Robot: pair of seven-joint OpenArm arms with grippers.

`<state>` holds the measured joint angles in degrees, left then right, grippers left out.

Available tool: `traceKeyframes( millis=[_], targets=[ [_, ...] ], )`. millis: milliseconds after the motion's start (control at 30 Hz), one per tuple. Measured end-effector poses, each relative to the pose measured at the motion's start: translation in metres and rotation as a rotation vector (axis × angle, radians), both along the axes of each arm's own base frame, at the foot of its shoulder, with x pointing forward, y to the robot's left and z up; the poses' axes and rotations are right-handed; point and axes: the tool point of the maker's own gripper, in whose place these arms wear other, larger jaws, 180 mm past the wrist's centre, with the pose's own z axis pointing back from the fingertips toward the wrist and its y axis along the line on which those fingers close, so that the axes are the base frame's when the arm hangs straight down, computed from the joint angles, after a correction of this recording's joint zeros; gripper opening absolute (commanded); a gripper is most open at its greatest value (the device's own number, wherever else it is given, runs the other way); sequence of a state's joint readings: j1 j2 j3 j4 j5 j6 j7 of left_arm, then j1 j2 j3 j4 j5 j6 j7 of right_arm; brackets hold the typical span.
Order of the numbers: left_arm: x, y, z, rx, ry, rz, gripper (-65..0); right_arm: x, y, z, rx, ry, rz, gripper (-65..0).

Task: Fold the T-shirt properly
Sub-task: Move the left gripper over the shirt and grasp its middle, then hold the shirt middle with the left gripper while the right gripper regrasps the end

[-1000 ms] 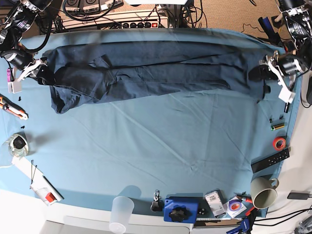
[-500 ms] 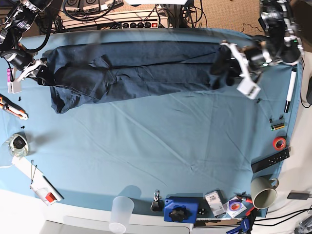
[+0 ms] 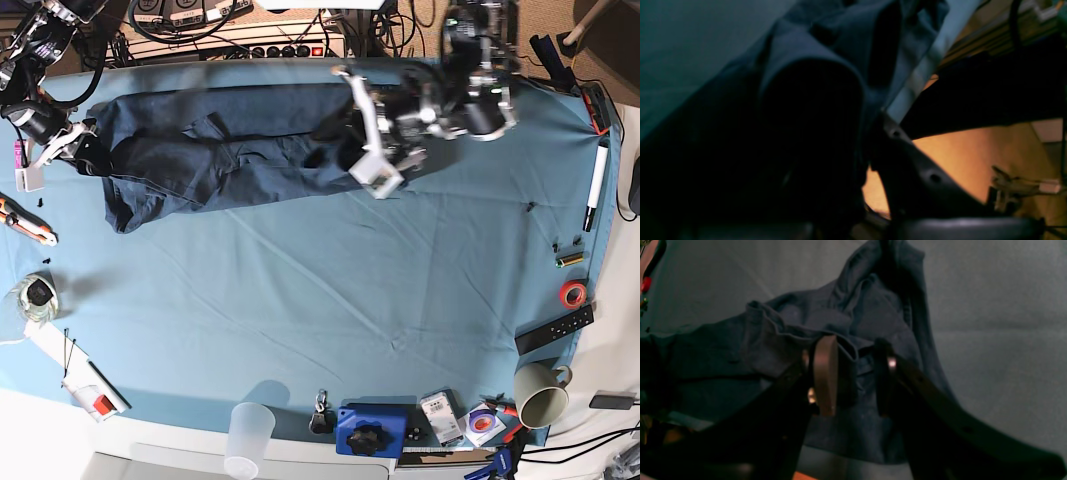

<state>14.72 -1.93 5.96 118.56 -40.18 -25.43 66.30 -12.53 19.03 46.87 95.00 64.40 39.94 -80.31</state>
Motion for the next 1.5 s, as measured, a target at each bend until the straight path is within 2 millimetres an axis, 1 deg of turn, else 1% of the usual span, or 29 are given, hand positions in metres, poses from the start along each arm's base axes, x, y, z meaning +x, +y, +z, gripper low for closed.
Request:
traceKeyframes(
  millis=[67, 167, 233, 333, 433, 567, 633, 667, 733, 767, 800, 833, 933, 1033, 1067, 1133, 1233, 1333, 1400, 1500],
  targets=[
    [0.001, -0.013, -0.007, 0.025, 0.014, -0.009, -65.0, 0.0, 0.0, 0.0, 0.0, 0.0, 0.0, -46.0],
    [-0.004, -0.033, -0.018, 0.037, 0.059, -0.041, -65.0, 0.0, 0.0, 0.0, 0.0, -0.001, 0.0, -46.0],
    [-0.005, -0.046, -0.018, 0.03, 0.067, -0.054, -65.0, 0.0, 0.0, 0.0, 0.0, -0.001, 0.0, -46.0],
    [0.005, -0.058, -0.012, 0.023, 0.033, -0.032, -65.0, 0.0, 0.0, 0.0, 0.0, 0.0, 0.0, -46.0],
    [0.011, -0.063, -0.008, 0.032, 0.01, -0.014, -65.0, 0.0, 0.0, 0.0, 0.0, 0.0, 0.0, -46.0],
    [0.021, -0.063, -0.006, 0.006, 0.019, 0.059, -65.0, 0.0, 0.0, 0.0, 0.0, 0.0, 0.0, -46.0],
    [0.021, -0.063, -0.006, 0.005, 0.019, 0.061, -65.0, 0.0, 0.0, 0.0, 0.0, -0.001, -0.001, -46.0],
    [0.02, -0.063, -0.006, 0.008, 0.015, 0.05, -61.8, 0.001, 0.0, 0.001, 0.001, -0.007, -0.003, -46.0],
    [0.016, -0.065, -0.006, 0.012, -0.001, 0.013, -44.6, 0.001, 0.0, 0.001, 0.001, -0.007, -0.003, -46.0],
    [0.014, -0.067, -0.004, -0.001, 0.008, 0.007, -37.3, 0.001, 0.0, 0.001, 0.001, -0.007, -0.003, -46.0],
    [0.012, -0.069, -0.002, -0.021, 0.022, -0.004, -32.9, 0.001, 0.0, 0.001, 0.001, -0.008, -0.003, -46.0],
    [0.008, -0.071, 0.0, -0.04, 0.039, -0.019, -31.9, 0.002, -0.001, 0.002, 0.001, -0.014, -0.006, -46.0],
    [-0.001, -0.077, 0.006, -0.089, 0.078, -0.056, -31.9, 0.002, -0.001, 0.002, 0.002, -0.018, -0.007, -46.0],
    [-0.003, -0.075, 0.005, -0.071, 0.081, -0.066, -32.1, 0.002, -0.001, 0.002, 0.002, -0.018, -0.007, -46.0],
    [-0.002, -0.075, 0.008, -0.072, 0.07, -0.063, -33.1, 0.002, -0.001, 0.002, 0.002, -0.018, -0.007, -46.0],
    [0.003, -0.071, 0.008, -0.05, 0.063, -0.031, -37.9, 0.002, -0.001, 0.002, 0.002, -0.018, -0.007, -46.0],
    [0.009, -0.058, -0.008, 0.057, 0.068, 0.017, -45.3, 0.002, -0.001, 0.002, 0.002, -0.018, -0.007, -46.0],
    [0.006, -0.05, -0.019, 0.119, 0.106, 0.029, -50.8, 0.002, -0.001, 0.002, 0.002, -0.018, -0.007, -46.0],
    [0.002, -0.044, -0.027, 0.173, 0.123, 0.018, -53.8, 0.003, -0.003, 0.004, -0.005, -0.017, -0.005, -46.0],
    [-0.002, -0.043, -0.026, 0.173, 0.126, 0.022, -55.2, 0.005, -0.013, 0.017, -0.019, -0.049, -0.009, -46.0]
  ],
)
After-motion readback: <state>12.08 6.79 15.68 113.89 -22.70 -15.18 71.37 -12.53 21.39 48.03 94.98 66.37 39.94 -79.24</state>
